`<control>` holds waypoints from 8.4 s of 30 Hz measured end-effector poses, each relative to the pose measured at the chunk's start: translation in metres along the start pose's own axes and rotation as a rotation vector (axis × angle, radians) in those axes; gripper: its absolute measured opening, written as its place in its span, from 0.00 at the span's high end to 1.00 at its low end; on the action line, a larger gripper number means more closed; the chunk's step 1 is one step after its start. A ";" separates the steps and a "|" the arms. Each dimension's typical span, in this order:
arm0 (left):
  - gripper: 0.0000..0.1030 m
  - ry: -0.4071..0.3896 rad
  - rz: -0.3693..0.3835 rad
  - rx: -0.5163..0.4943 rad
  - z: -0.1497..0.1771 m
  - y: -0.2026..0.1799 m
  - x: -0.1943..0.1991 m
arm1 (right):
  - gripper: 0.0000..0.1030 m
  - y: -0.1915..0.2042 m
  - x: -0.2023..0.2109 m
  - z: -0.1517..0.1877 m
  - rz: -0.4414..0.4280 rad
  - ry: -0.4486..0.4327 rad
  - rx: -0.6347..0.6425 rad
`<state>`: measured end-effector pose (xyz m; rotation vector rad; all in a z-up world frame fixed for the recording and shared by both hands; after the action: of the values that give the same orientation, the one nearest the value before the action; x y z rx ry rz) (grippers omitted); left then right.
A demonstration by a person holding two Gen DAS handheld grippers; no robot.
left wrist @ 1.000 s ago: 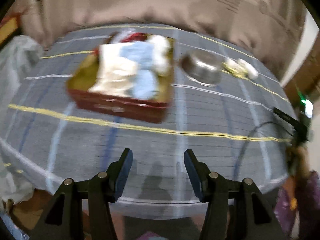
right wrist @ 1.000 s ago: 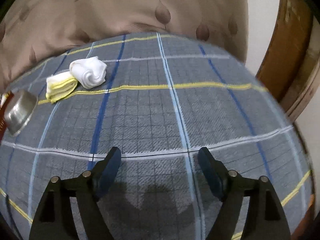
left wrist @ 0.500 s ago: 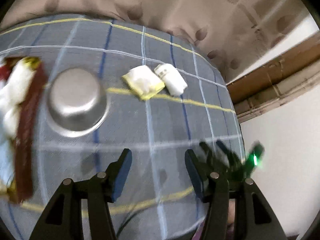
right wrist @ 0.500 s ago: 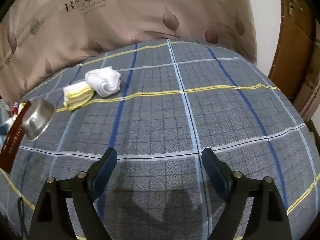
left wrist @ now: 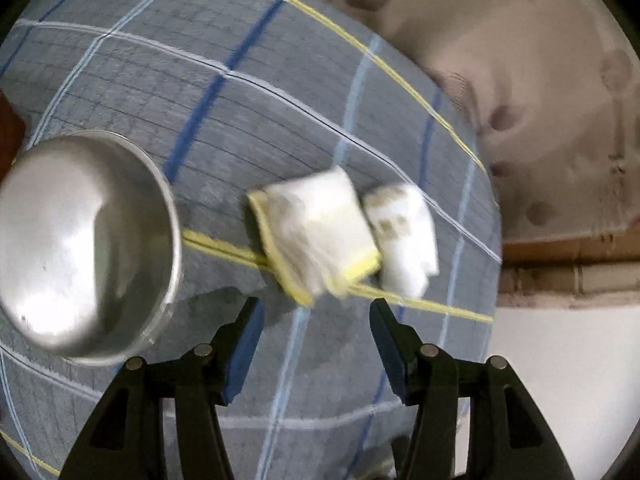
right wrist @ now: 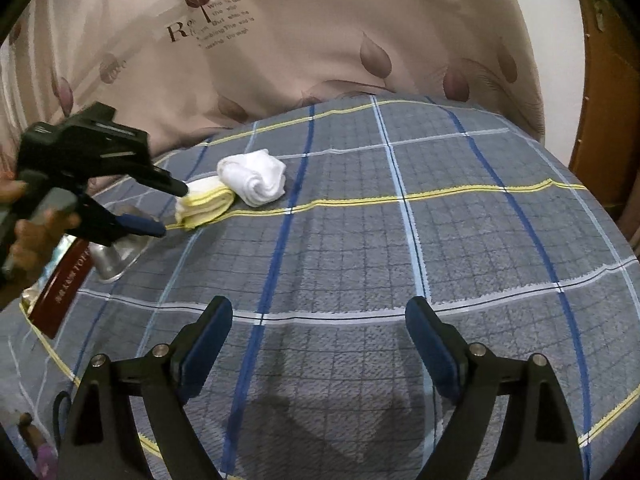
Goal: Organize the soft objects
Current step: 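Grasp the yellow-edged white cloth with the left gripper and lift it, then carry the cloth to the tin with the left gripper while the right gripper grasps the white sock, then lower the cloth into the tin and open the left gripper, then carry the white sock into the tin and open the right gripper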
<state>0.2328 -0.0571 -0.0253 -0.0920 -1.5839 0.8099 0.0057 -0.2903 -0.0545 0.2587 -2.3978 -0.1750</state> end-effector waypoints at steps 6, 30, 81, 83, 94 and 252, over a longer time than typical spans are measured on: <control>0.45 -0.010 -0.007 0.037 -0.014 0.003 -0.012 | 0.14 0.000 0.003 0.000 -0.031 -0.017 -0.001; 0.71 -0.182 0.029 -0.071 -0.012 -0.003 -0.012 | 0.08 -0.006 0.010 0.001 -0.055 -0.068 -0.049; 0.71 -0.351 0.089 -0.145 0.012 0.088 0.168 | 0.08 0.082 -0.128 -0.115 -0.032 0.133 0.480; 0.71 -0.364 0.084 -0.138 0.010 0.094 0.176 | 0.10 0.085 -0.140 -0.121 -0.031 0.157 0.486; 0.71 -0.457 0.036 -0.059 -0.004 0.141 0.234 | 0.75 0.078 -0.113 -0.102 -0.126 0.149 0.245; 0.48 -0.672 -0.587 -0.018 0.164 0.326 0.245 | 0.70 0.493 -0.099 -0.038 -0.344 0.255 0.568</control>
<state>-0.0917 0.2371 0.0116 0.6684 -2.0895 0.3658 0.0350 0.2090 0.0066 0.8992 -2.0843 0.3707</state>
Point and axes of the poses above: each gripper's, at about its wrist camera, not at the fingertips, and x roughly against the way its jaws point, y to its left, z to its underside, the point moved 1 cm from there along -x, roughly the way its jaws point, and after that the axes turned 8 degrees about x, right-handed, at the moved point
